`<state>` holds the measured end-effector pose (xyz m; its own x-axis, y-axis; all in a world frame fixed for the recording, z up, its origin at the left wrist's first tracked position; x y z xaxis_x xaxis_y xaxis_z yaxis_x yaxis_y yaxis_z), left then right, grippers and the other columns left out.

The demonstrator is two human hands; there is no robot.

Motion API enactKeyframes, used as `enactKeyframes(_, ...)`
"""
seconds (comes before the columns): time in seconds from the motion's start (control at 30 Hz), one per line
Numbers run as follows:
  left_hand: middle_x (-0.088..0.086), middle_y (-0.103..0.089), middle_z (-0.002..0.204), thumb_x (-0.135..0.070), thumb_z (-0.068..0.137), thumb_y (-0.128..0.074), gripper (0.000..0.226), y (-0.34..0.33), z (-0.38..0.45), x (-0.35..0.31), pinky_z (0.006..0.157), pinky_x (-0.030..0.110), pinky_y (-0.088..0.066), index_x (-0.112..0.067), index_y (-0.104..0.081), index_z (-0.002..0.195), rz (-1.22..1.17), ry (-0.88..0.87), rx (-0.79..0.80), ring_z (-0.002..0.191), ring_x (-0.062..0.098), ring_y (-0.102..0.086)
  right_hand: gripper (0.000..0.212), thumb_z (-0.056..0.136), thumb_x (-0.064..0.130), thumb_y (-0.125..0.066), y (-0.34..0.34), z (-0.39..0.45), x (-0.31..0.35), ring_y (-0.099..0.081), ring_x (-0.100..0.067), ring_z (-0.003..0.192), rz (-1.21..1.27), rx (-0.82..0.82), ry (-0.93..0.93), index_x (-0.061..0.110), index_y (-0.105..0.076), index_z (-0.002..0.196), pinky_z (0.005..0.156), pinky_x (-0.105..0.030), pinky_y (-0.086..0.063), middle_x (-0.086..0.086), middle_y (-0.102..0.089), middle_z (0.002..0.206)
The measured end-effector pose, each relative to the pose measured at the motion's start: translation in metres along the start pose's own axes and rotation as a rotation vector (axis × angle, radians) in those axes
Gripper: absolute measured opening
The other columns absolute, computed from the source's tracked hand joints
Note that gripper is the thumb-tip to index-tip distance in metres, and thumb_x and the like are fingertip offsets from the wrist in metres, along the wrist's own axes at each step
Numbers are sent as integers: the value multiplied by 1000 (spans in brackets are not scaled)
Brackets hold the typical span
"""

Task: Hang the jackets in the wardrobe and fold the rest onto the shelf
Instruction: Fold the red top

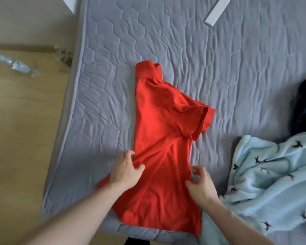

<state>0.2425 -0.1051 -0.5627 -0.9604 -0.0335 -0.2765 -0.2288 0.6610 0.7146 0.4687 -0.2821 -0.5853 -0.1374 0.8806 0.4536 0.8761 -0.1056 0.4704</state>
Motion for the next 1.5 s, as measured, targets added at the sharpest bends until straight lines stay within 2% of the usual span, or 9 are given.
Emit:
enactKeyframes(0.1, 2, -58, 143, -66, 74, -70, 86, -18, -33, 77, 110, 36, -40, -22, -47, 144, 230, 123, 261, 132, 26, -52, 64, 80, 16, -72, -12, -14, -18, -58, -24, 118, -95, 86, -54, 20, -49, 139, 102, -31, -44, -6, -57, 129)
enactKeyframes(0.27, -5, -76, 100, -61, 79, -63, 35, -29, -65, 82, 89, 35, -44, -28, -56, 89, 377, -50, 206, 107, 20, -69, 65, 82, 23, -73, -16, -27, -52, -64, -28, 123, -193, 186, -188, 19, -53, 144, 100, -32, -49, -7, -69, 131)
enactKeyframes(0.47, -8, -69, 110, -33, 76, -59, 43, -53, -126, -5, 76, 36, -49, -33, -47, 117, 81, -409, 90, 96, 22, -66, 29, 99, 21, -68, -27, -35, -98, -70, -26, 102, 107, 264, -377, 9, -71, 125, 98, -39, -54, -8, -75, 105)
enactKeyframes(0.6, -10, -58, 131, -23, 84, -56, 52, -97, -157, -40, 89, 39, -52, -37, -45, 133, 3, -516, 295, 109, 25, -65, 22, 106, 20, -55, -30, -44, -110, -64, -23, 72, 318, 234, -465, 8, -73, 108, 64, -28, -48, -5, -69, 74)
enactKeyframes(0.83, -4, -49, 150, -48, 86, -67, 64, -147, -154, -30, 112, 33, -43, -33, -51, 146, 230, -485, 662, 135, 21, -52, 34, 104, 16, -49, -25, -33, -117, -57, -28, 76, 40, 254, -364, 14, -66, 74, 73, -39, -44, -11, -61, 71)
enactKeyframes(0.97, -13, -59, 123, -47, 83, -64, 40, -111, -113, -23, 98, 32, -50, -30, -65, 120, 68, -431, 346, 108, 13, -64, 16, 100, 30, -62, -3, -6, -68, -70, -28, 93, -122, 128, -171, 21, -76, 99, 86, -35, -51, -9, -75, 95)
enactKeyframes(1.17, 0, -44, 144, -30, 78, -75, 64, -37, -17, 12, 105, 38, -48, -20, -52, 137, 13, -251, -117, 125, 25, -55, 98, 83, 57, -78, 50, 64, 42, -66, -26, 119, 311, -173, -148, 14, -32, 158, 109, -47, -51, 0, -61, 132)
enactKeyframes(1.27, 7, -25, 166, -42, 78, -77, 90, -19, 26, 33, 119, 41, -36, -19, -37, 155, 92, -121, -22, 146, 31, -37, 116, 74, 65, -81, 64, 95, 80, -61, -28, 127, 366, -225, -169, 13, -24, 161, 111, -48, -49, -4, -57, 140)
enactKeyframes(1.5, -5, 5, 173, -67, 66, -60, 113, -22, 56, 41, 121, 35, -30, -33, -14, 164, 227, -46, 329, 156, 20, -23, 42, 84, 23, -80, 56, 119, 120, -71, -27, 108, 427, -274, -69, 12, -67, 123, 98, -39, -57, -8, -74, 115)
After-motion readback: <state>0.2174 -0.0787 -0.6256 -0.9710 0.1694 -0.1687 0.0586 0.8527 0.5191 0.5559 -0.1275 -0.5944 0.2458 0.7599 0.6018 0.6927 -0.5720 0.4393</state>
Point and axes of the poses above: each hand's wrist, its own z-axis towards the middle knuckle, its own y-axis out of the back of the hand, x = y × z, the point moved 4 cm from there along z, towards the middle knuckle
